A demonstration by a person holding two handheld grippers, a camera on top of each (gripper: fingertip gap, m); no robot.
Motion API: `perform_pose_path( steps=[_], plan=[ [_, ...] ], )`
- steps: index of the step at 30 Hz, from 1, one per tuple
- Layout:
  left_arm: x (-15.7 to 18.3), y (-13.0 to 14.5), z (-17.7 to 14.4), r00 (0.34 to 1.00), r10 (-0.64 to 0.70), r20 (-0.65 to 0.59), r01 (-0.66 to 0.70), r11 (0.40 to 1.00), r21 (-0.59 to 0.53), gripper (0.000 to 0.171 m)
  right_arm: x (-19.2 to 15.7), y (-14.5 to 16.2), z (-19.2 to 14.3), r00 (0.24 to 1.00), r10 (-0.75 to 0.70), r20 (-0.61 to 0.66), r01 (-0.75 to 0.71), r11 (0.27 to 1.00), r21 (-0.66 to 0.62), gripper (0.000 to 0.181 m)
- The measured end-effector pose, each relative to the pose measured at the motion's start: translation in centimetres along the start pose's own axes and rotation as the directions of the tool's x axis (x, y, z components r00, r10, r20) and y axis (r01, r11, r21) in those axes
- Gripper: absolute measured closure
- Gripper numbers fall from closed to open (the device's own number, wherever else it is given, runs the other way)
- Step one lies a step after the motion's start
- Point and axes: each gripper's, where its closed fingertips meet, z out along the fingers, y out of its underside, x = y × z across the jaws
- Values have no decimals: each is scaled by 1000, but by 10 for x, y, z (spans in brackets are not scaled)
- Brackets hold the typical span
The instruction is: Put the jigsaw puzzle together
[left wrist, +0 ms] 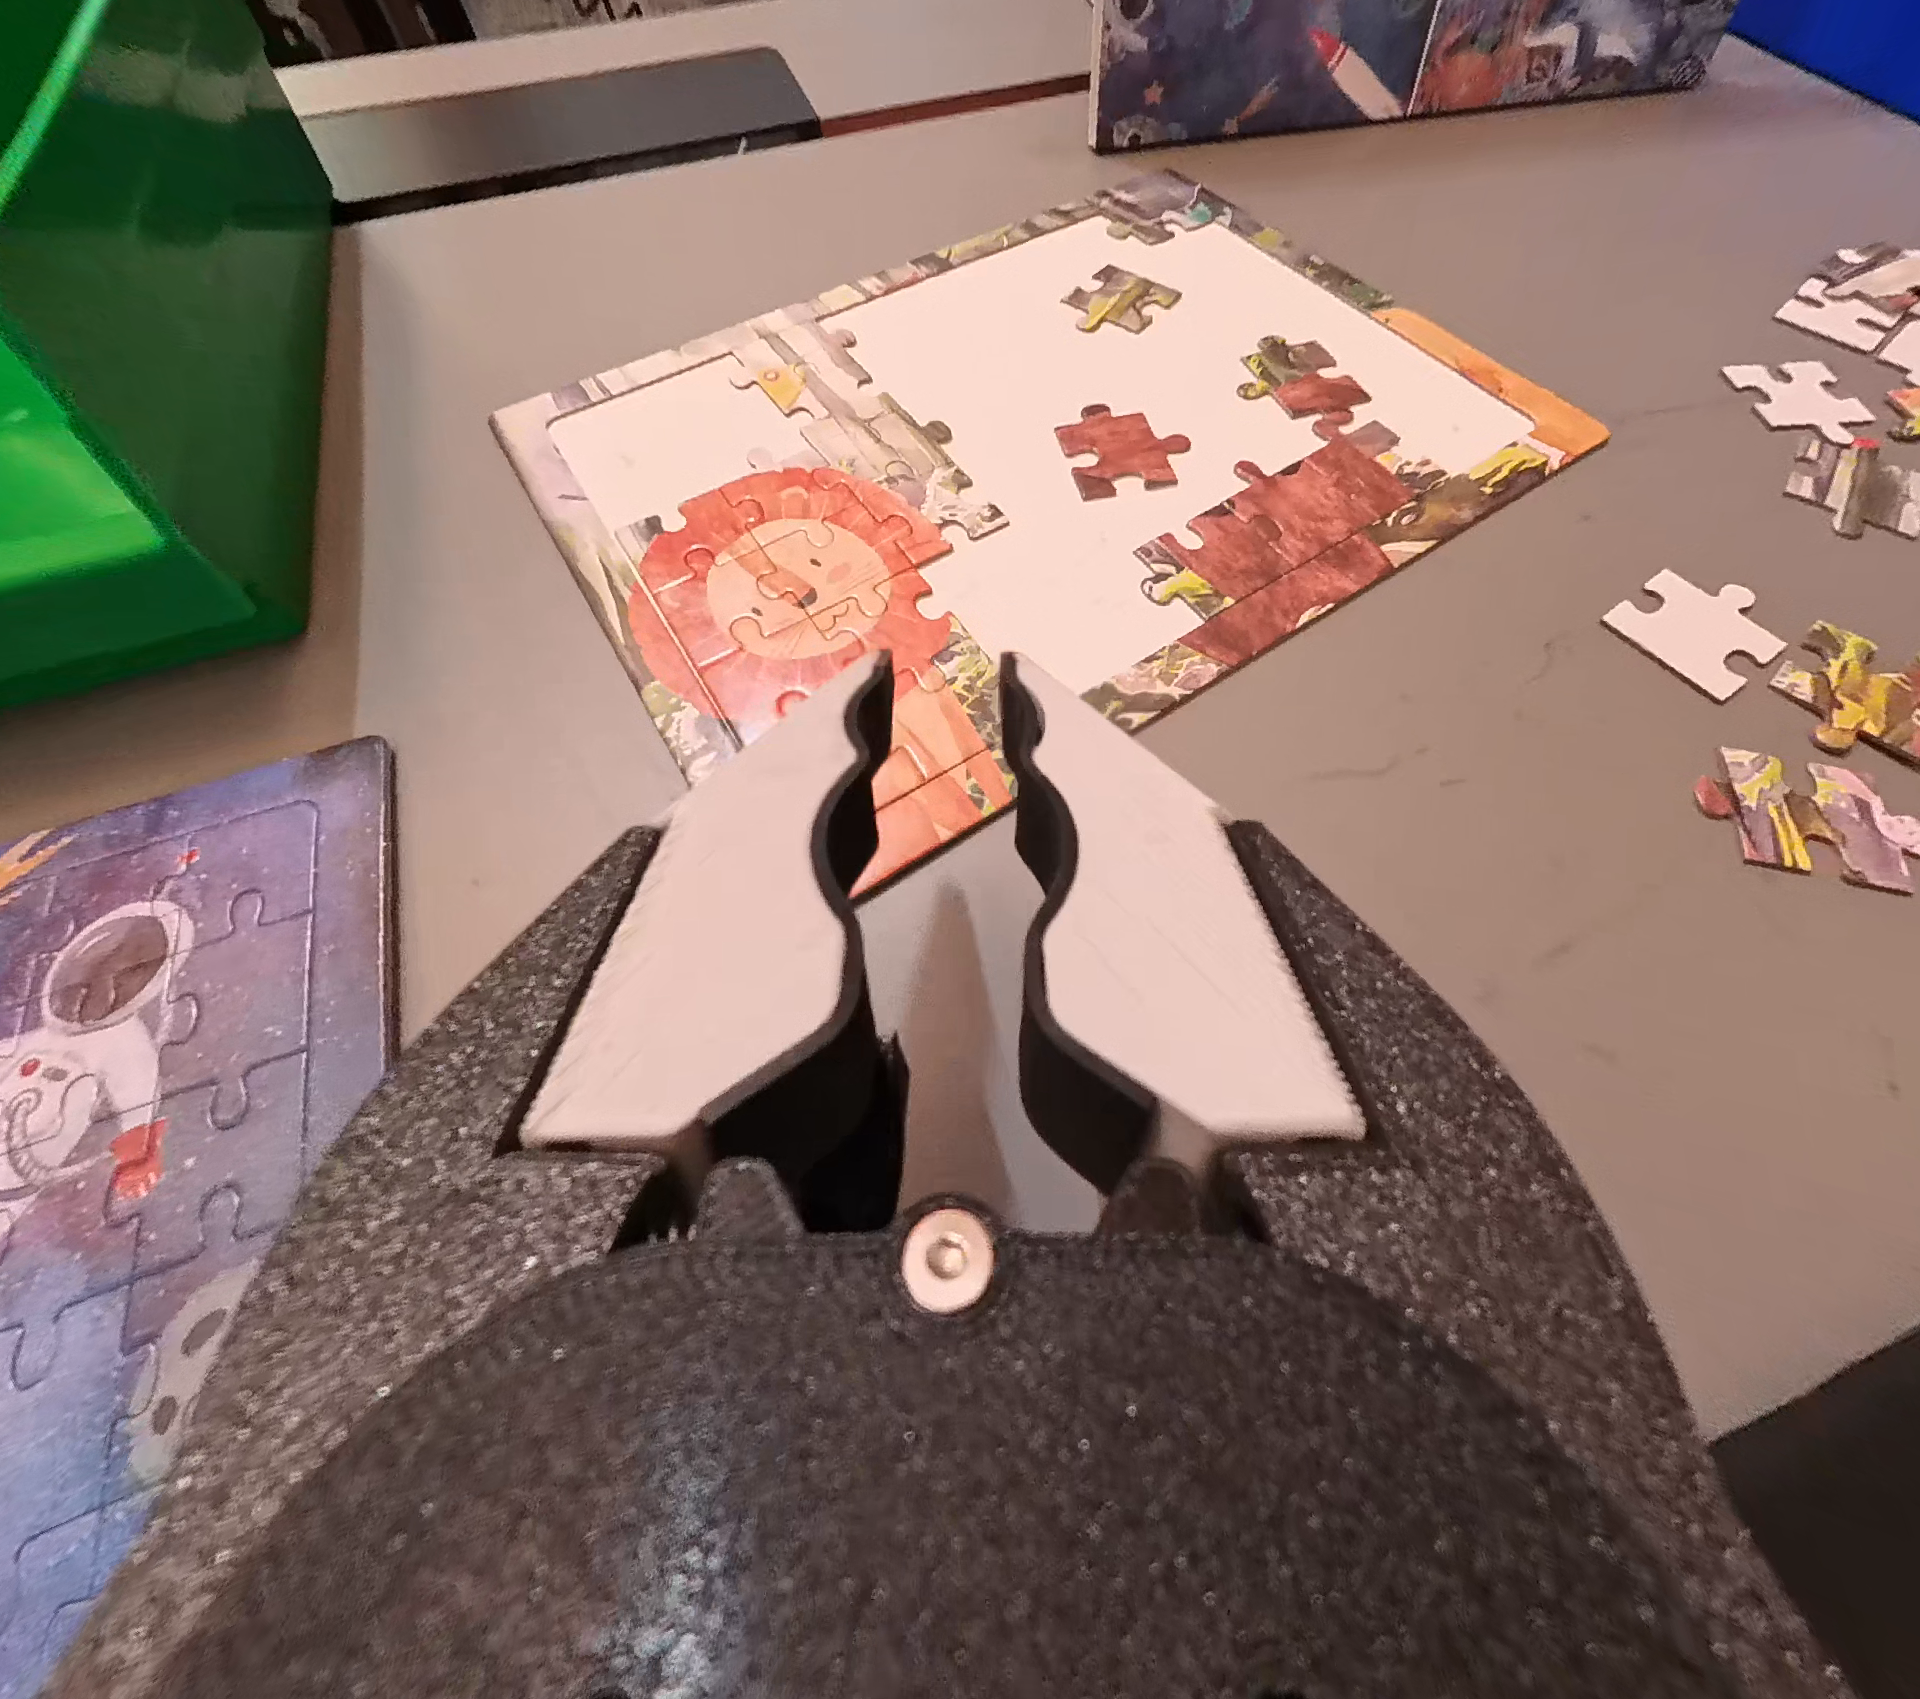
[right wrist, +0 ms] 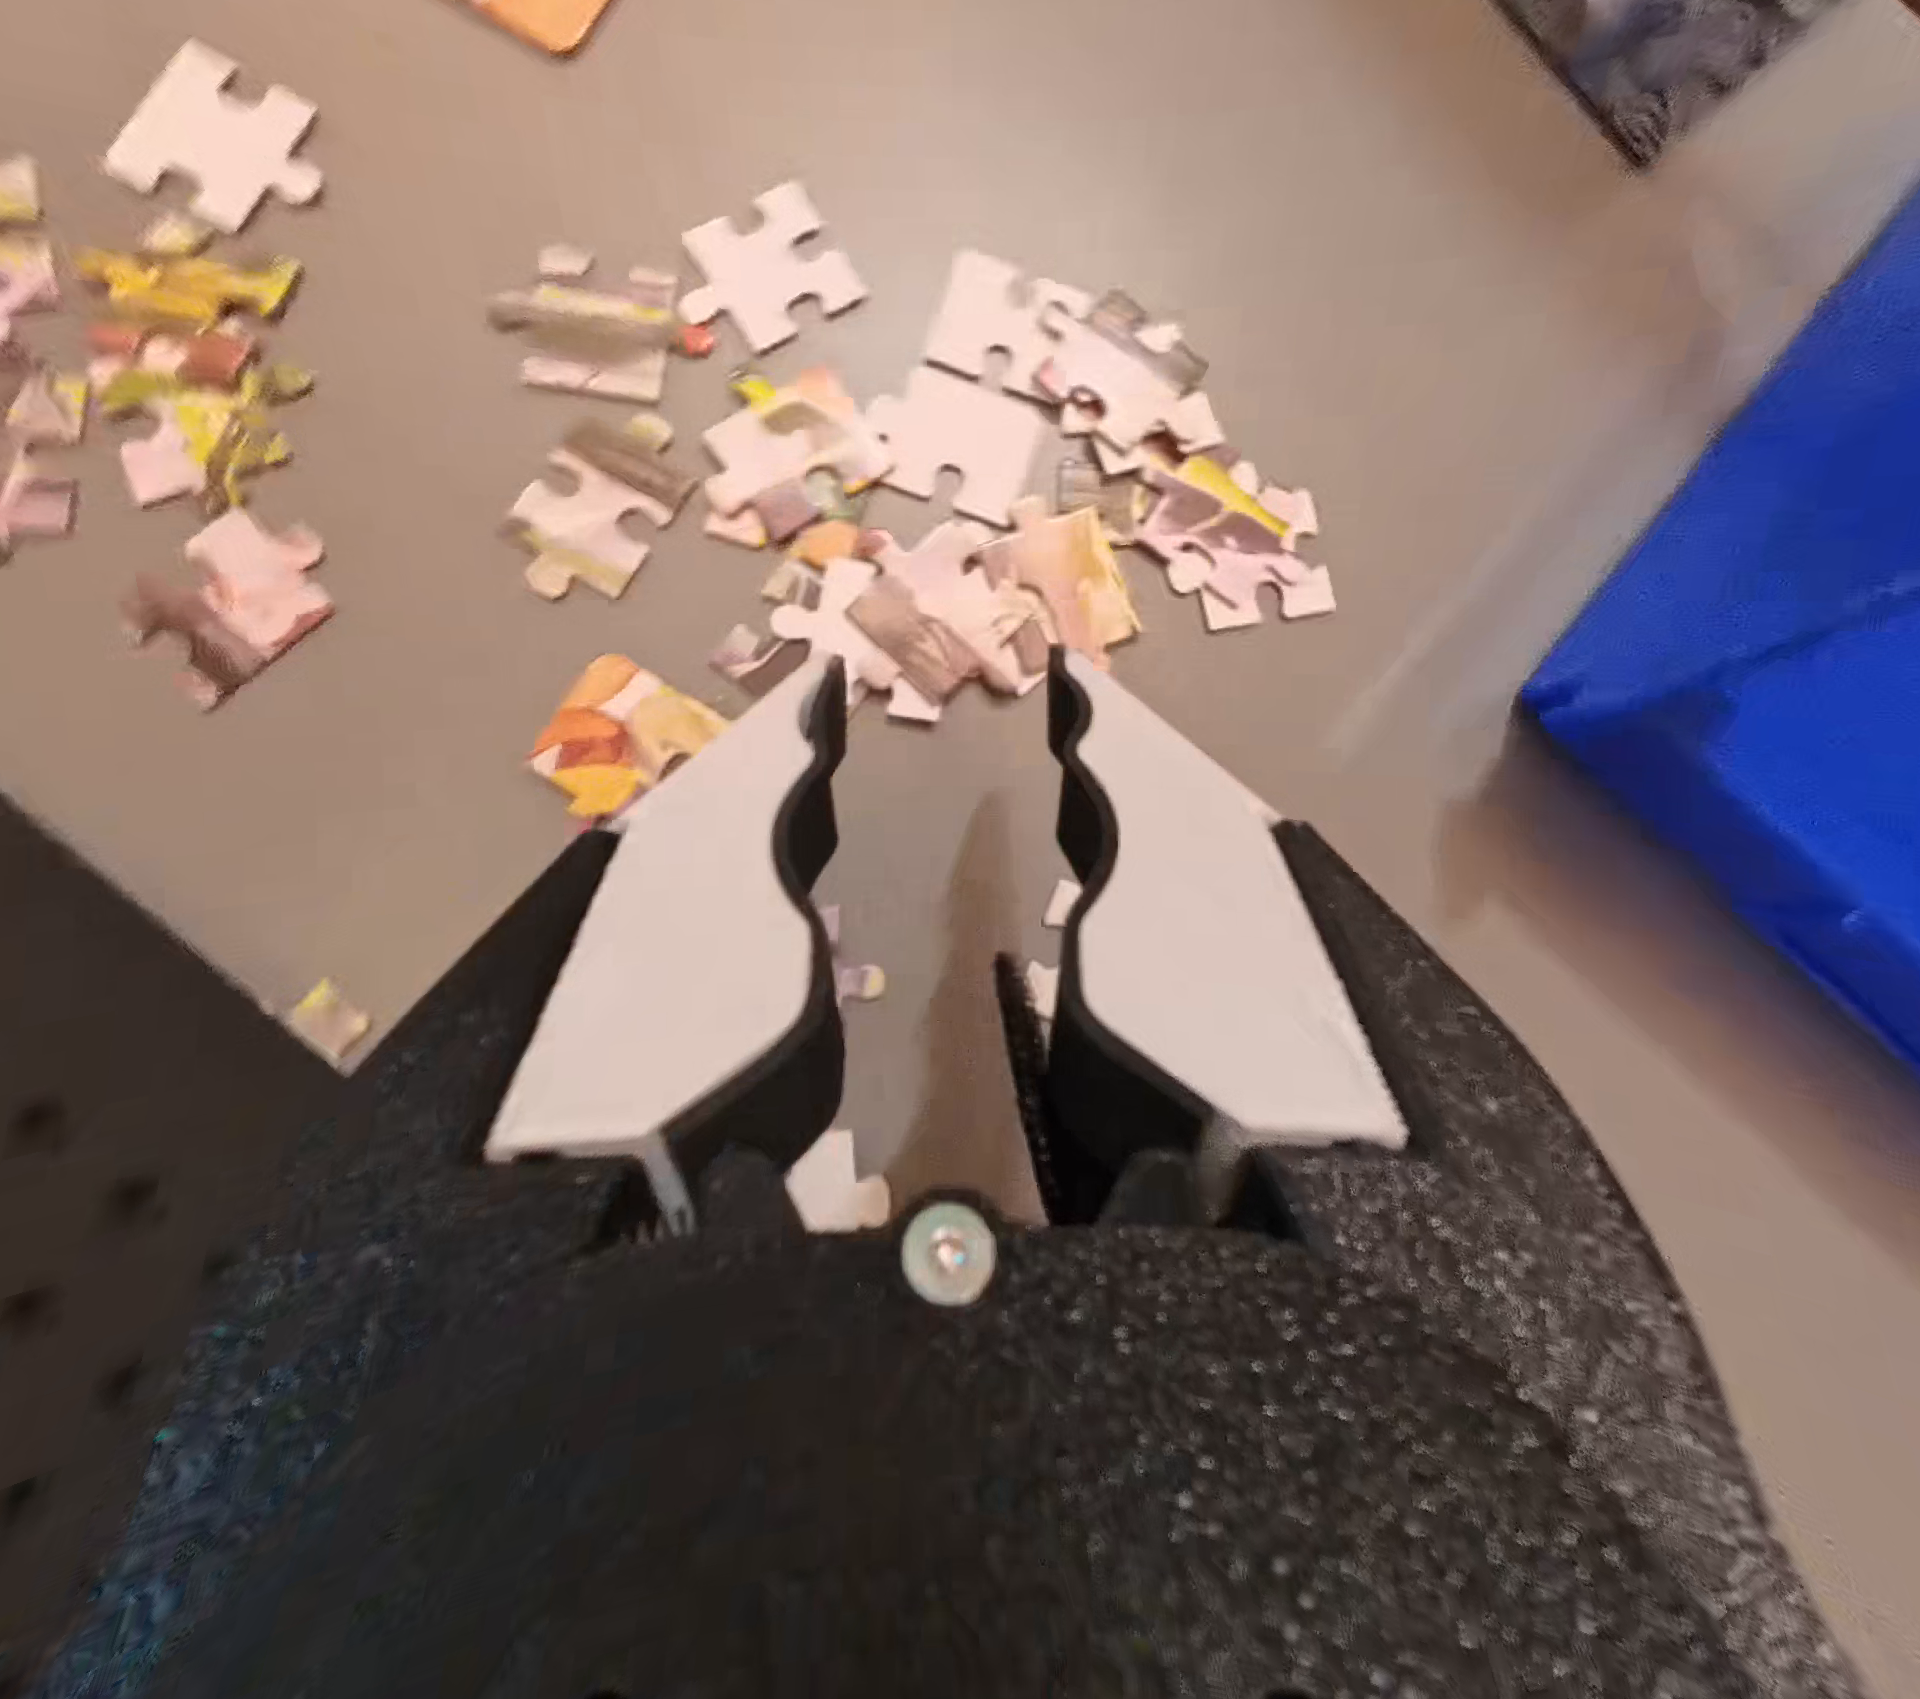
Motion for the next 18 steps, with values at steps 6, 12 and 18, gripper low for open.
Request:
perform_pose_path(
  steps=[6,12,18],
  plan=[
    [-2,2,4,1000,-6,10,6,1000,-25,152,5,22,-2,993,113,14,-113,994,4,140],
    [-4,3,10,999,-30,9,31,998,-48,152,-52,52,-22,970,-28,241,45,997,-64,142],
    [-11,-19,-3,998,5,70,-10,997,77,153,-25,73,-41,993,-53,109,70,985,-157,148]
  ],
)
